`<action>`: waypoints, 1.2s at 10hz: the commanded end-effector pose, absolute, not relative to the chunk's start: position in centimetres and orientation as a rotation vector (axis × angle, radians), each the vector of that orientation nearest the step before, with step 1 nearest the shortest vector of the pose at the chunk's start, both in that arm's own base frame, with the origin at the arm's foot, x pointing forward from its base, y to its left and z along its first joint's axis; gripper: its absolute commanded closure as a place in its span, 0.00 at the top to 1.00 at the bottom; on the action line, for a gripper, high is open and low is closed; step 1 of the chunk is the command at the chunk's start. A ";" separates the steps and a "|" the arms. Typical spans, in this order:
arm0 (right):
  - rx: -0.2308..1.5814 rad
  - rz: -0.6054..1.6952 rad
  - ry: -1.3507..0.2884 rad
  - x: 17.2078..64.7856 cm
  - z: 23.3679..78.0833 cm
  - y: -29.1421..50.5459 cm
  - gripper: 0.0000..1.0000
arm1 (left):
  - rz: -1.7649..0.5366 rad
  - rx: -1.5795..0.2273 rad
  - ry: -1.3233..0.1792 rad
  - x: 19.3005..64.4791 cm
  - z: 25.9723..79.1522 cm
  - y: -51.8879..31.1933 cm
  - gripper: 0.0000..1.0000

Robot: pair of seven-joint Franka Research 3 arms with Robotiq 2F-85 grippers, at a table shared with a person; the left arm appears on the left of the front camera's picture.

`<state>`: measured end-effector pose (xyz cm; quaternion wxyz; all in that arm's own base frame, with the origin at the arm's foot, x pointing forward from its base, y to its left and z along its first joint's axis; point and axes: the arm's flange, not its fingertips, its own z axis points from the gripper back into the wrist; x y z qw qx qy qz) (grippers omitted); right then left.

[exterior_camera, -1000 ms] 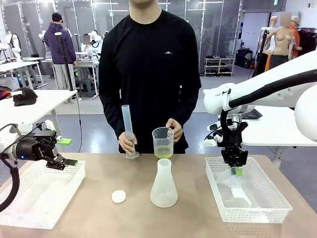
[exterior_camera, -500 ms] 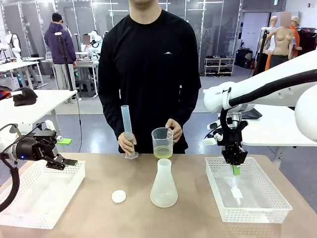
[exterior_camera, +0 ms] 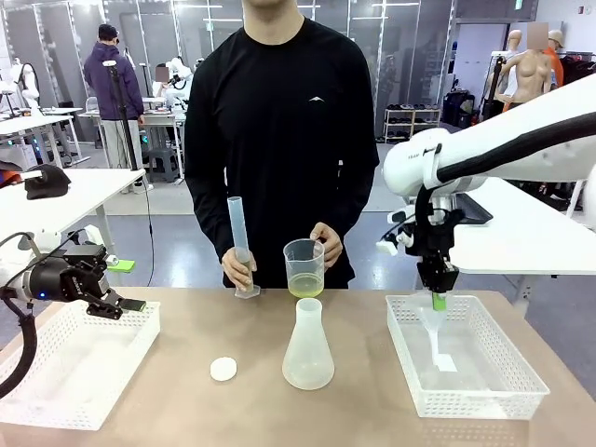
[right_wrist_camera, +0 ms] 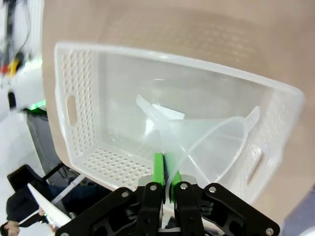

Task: Prepare the solutions needed for the experiment.
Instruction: Pick up the Plastic Funnel and insert it into the Big flask.

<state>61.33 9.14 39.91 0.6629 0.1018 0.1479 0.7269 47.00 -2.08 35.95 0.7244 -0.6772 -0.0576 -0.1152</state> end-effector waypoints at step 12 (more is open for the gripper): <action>-0.490 1.340 -0.116 43.9 53.5 13.3 0.00 | -0.265 -1.491 -0.133 47.0 36.1 -2.1 1.00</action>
